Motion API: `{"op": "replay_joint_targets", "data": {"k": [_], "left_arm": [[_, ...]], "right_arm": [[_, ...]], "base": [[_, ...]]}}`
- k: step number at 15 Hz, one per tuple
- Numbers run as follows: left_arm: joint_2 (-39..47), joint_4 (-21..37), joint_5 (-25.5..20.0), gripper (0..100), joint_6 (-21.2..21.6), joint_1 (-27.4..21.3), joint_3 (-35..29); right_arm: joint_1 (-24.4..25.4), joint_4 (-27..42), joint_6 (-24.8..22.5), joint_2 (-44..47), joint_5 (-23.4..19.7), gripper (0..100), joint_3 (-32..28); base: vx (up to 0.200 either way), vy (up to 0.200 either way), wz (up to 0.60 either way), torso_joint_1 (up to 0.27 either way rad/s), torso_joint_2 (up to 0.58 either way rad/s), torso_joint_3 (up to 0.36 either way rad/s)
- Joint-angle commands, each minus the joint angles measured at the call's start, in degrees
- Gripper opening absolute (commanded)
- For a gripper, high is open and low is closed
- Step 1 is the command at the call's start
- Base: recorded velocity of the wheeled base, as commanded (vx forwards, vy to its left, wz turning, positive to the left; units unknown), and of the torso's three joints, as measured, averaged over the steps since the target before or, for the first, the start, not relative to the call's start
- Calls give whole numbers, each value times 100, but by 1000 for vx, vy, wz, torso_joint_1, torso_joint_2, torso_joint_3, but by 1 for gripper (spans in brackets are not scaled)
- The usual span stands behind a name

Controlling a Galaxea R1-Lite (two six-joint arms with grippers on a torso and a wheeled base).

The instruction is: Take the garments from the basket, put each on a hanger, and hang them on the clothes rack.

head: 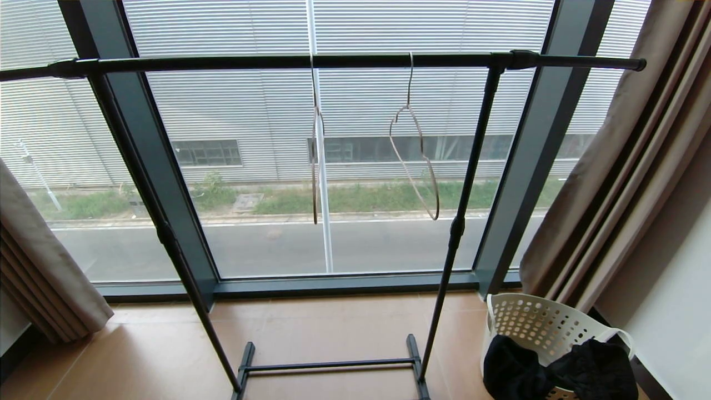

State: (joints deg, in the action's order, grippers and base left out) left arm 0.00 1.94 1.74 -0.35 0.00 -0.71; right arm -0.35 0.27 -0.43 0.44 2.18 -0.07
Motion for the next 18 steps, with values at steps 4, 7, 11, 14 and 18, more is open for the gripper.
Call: {"op": "replay_joint_targets", "data": {"k": [4,7,11,14,18], "left_arm": [[0,0,1,100,0,0,0],[0,0,1,100,0,0,0],[0,0,1,100,0,0,0],[9,0,1,100,18,0,0],[9,0,1,100,9,0,0]], "right_arm": [[0,0,8,9,-7,100,-1],[0,-9,8,9,2,100,7],[0,0,-1,0,-236,100,-1],[0,-9,-28,9,-253,100,-1],[0,0,-28,9,-253,100,-10]], "base": [[0,0,0,0,0,0],[0,0,0,0,0,0],[0,0,0,0,0,0],[0,0,0,0,0,0],[0,0,0,0,0,0]]}}
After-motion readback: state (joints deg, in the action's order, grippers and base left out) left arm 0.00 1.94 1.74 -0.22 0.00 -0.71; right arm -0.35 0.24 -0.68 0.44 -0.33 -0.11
